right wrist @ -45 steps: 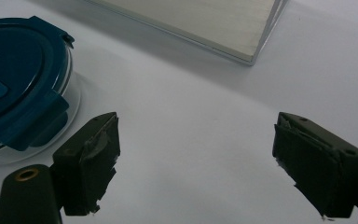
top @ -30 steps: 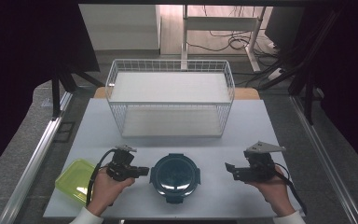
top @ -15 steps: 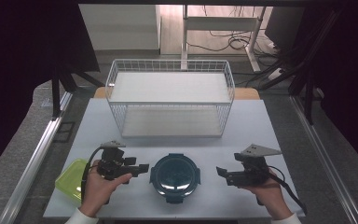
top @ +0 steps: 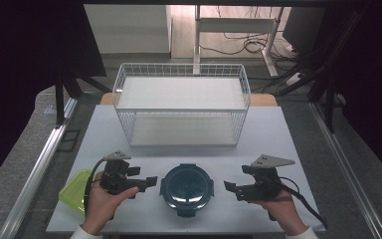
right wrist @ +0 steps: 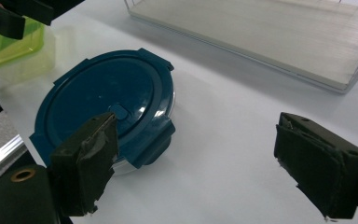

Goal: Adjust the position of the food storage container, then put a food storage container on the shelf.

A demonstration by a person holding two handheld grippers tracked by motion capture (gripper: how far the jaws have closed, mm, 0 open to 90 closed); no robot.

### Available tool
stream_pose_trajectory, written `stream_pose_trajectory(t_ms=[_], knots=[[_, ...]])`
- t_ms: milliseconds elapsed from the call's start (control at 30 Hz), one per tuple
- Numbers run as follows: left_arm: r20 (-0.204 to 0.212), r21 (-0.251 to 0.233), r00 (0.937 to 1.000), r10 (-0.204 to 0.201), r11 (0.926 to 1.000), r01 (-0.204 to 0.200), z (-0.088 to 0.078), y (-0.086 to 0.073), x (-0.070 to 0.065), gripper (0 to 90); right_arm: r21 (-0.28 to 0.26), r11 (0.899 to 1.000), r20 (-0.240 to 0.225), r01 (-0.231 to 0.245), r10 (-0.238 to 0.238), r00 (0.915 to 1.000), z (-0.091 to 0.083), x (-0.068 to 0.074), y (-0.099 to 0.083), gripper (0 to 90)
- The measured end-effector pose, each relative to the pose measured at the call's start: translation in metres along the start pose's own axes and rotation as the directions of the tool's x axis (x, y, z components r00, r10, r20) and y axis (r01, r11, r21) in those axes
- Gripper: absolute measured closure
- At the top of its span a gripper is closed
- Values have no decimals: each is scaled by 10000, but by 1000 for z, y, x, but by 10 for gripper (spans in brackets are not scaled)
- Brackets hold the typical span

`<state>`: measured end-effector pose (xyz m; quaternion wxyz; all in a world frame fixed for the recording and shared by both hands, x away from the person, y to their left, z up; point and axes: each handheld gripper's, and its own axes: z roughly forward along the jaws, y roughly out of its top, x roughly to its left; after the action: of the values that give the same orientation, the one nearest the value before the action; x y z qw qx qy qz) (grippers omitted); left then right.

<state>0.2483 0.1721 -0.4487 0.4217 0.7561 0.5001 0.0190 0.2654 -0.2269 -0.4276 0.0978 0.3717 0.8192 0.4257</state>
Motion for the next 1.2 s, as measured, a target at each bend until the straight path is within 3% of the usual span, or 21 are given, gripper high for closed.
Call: stream_pose_trajectory(t_ms=[233,367,467,733,867,1033,1200], knots=[[471,207,9982,-376,9991,366,10,-2,-4,114,149,9974,-397,-700,705,9967,4,3,0,129],[681,411,9973,-259,9989,231,17,-2,-8,98,446,9971,-455,-612,633,9970,12,9,0,129],[807,464,9959,-409,9982,372,21,-2,-8,90,684,9951,-759,-718,770,9941,21,14,1,129],[1359,562,9854,-1025,9938,957,31,-1,-2,83,982,9913,-1000,-877,975,9902,37,18,3,128],[1428,734,9850,-967,9935,869,36,-1,-2,76,1117,9860,-1120,-1239,1363,9843,47,17,3,125],[1676,917,9777,-1263,9895,1121,46,-3,-5,72,1200,9831,-1083,-1386,1517,9825,50,18,0,116],[1757,998,9730,-1494,9860,1334,51,-7,-7,71,1340,9741,-1319,-1820,1995,9710,56,15,-5,113]])
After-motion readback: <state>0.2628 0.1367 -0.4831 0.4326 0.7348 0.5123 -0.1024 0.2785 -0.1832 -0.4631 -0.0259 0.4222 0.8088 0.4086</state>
